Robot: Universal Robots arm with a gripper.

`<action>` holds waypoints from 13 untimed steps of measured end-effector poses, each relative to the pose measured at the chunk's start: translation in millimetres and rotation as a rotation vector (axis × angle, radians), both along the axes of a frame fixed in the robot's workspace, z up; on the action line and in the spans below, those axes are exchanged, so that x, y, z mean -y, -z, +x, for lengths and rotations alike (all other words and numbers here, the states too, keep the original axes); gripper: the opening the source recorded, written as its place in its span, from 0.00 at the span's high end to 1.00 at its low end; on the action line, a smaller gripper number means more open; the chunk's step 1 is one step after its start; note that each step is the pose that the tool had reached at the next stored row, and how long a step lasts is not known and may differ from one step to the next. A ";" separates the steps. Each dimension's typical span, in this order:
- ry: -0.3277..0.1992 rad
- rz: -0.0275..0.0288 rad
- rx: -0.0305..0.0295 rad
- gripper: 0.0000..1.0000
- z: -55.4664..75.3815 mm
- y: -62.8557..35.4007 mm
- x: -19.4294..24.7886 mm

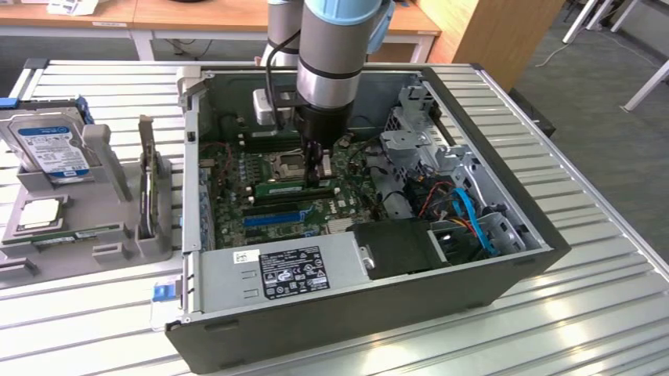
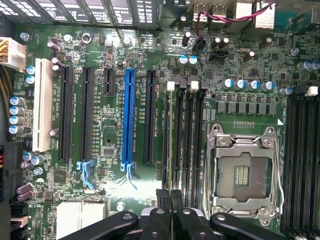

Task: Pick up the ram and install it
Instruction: 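Insert the ram into the slot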

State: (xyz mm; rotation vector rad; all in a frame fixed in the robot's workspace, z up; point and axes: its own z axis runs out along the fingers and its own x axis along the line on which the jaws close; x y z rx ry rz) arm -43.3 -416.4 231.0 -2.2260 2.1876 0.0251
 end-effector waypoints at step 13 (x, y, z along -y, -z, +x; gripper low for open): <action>0.002 -0.0001 0.0028 0.88 -1.2 0.0 0.0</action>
